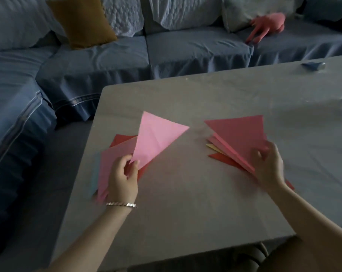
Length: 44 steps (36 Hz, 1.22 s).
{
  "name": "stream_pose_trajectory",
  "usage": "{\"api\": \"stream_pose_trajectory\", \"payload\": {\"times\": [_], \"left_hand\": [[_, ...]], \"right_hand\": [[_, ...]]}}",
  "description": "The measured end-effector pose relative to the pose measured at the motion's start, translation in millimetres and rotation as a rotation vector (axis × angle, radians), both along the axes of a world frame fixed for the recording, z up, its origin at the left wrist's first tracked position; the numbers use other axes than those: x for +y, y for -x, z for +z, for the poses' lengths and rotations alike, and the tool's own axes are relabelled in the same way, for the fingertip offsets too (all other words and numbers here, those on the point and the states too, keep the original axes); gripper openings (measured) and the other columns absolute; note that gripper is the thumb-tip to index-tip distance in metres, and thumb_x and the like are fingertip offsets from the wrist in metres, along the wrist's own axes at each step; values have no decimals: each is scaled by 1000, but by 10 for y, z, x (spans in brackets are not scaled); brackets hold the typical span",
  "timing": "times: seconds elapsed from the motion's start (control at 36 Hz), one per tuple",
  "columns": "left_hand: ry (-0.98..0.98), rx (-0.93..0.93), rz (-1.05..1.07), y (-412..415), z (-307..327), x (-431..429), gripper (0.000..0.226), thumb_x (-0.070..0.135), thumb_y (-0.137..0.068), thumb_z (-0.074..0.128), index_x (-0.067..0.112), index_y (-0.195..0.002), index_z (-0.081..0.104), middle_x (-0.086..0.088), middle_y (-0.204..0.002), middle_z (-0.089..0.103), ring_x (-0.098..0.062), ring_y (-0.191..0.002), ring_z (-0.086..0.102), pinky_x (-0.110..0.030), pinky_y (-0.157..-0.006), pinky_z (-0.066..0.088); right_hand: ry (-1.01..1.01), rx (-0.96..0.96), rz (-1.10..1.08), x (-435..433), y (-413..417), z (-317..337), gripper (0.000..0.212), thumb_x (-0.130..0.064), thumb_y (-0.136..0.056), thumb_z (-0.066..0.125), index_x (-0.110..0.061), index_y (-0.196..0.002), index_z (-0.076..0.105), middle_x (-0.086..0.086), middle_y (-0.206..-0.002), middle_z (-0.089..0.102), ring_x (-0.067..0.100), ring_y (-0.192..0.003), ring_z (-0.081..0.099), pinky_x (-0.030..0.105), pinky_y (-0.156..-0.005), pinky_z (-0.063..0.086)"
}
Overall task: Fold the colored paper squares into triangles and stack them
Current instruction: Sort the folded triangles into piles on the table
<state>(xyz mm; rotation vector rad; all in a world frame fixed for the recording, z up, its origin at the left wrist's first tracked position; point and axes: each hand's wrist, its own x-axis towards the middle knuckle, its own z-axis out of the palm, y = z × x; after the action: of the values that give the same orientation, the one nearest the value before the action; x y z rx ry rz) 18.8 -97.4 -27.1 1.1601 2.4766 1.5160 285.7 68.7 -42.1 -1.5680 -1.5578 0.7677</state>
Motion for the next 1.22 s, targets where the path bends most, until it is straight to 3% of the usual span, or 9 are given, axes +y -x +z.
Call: {"api": "stream_pose_trajectory", "payload": {"times": [0.17,0.42,0.58,0.75,0.86,0.94,1.03,1.11,1.22], "left_hand": [[117,-187,-138,-184,-140,104,18,5,-84,62,-1,-100,63,-7,-91,61,-18,-84,52,-17,-73,34],[306,-322,-387,-179,-356,41,29,1,-84,61,20,-104,55,8,-88,58,-11,-80,57,-6,-65,43],[310,257,-286,-267,-504,-17,77,-25,-58,63,6,-126,44,-21,-111,54,-40,-98,58,-46,-84,50],[600,523,-560,-460,-579,111,49,4,-72,35,4,-114,62,-14,-121,61,-27,-105,63,-34,-83,52],[813,495,-648,-475,-742,163,54,32,-80,35,4,-120,58,-8,-124,60,-18,-108,62,-30,-85,50],[882,464,-594,-503,-639,116,75,56,-88,15,4,-138,36,-6,-148,26,-12,-135,31,-27,-106,31],[891,474,-684,-486,-622,22,94,68,-64,-18,15,-141,-19,5,-138,-32,-8,-129,-28,-28,-108,-17],[919,502,-646,-394,-656,-81,88,70,-61,-22,19,-132,-30,4,-139,-36,-11,-129,-33,-28,-105,-22],[944,426,-616,-250,-643,-258,93,75,-57,-28,19,-132,-33,3,-141,-38,-14,-131,-34,-27,-106,-19]], "right_hand": [[142,-389,-90,139,-181,-32,68,-21,-86,58,-8,-142,22,25,-135,37,39,-125,31,45,-102,27],[-238,-469,511,-477,239,-153,40,-8,-72,60,-9,-112,62,15,-118,56,38,-109,53,46,-93,42],[-367,-726,918,-723,664,-319,47,-31,-83,38,-16,-122,59,5,-132,55,23,-123,50,45,-98,36],[-162,-938,1018,-615,945,-391,70,-46,-83,13,-13,-137,43,2,-146,38,23,-135,34,41,-110,22],[-175,-934,1019,-611,940,-478,56,-39,-83,30,-13,-127,55,2,-134,53,18,-124,49,40,-98,40],[-202,-985,979,-607,832,-466,61,-44,-82,30,-10,-125,57,7,-131,55,17,-123,50,40,-99,38],[-179,-941,1046,-558,732,-486,82,-56,-82,5,-6,-144,24,9,-152,15,20,-139,4,38,-112,-4],[-221,-964,968,-483,619,-527,94,-66,-74,-17,-8,-146,3,3,-149,-11,15,-134,-16,23,-108,-17],[-175,-994,895,-386,440,-521,108,-70,-68,-31,-5,-145,8,5,-150,-5,16,-138,-5,22,-109,-8]]}}
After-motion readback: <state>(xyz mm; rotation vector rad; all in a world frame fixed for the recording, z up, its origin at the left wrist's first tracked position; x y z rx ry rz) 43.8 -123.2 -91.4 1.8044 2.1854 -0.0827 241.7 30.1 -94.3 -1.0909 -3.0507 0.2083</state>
